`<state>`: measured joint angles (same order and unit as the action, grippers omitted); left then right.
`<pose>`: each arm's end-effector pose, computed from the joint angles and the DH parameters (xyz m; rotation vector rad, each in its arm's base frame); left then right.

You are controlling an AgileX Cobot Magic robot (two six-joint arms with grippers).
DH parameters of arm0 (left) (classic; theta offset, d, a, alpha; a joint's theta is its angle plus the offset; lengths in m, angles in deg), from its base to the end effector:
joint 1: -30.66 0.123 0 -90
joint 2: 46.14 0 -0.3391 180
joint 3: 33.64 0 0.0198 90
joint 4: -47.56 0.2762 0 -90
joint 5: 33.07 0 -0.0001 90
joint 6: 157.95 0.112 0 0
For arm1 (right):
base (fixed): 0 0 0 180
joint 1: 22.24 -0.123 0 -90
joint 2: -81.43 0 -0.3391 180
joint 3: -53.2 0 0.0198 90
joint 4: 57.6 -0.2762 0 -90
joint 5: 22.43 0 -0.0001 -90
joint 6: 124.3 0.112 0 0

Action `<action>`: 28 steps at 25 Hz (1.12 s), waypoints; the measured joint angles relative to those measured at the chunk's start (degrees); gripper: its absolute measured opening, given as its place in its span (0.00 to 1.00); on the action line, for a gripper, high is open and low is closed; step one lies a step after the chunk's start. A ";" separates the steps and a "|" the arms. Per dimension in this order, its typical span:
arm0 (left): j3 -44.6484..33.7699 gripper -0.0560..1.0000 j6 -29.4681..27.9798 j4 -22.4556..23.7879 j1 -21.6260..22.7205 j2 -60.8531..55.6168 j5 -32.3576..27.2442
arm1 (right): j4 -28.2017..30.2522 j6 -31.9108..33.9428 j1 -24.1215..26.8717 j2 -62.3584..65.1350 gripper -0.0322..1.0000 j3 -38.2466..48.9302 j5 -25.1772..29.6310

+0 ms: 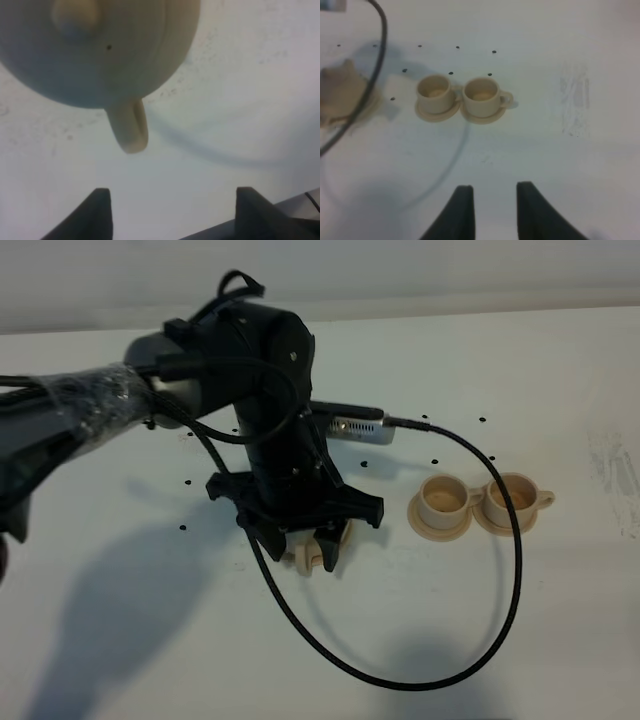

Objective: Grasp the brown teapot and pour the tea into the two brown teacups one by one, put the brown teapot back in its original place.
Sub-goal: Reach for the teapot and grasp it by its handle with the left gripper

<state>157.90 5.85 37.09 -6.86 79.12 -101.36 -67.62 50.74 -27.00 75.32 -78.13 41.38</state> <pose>0.3480 -0.2911 0.1966 -0.4545 -2.9931 0.2042 -0.0269 0.0153 0.2821 -0.1913 2.0547 0.2076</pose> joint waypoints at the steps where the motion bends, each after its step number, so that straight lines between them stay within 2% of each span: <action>1: 0.00 0.54 -0.12 0.06 0.00 0.35 0.00 | 0.00 0.00 0.00 0.00 0.23 0.00 0.00; 14: 0.00 0.54 -1.03 1.89 2.36 0.99 0.00 | 0.00 0.00 0.00 0.00 0.23 0.05 0.00; 28: 0.00 0.54 -0.81 0.89 2.41 3.38 2.50 | 0.00 0.00 0.00 0.00 0.23 0.05 0.00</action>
<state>157.90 5.04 37.98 -4.45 82.51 -98.86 -67.62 50.73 -27.00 75.32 -78.08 41.38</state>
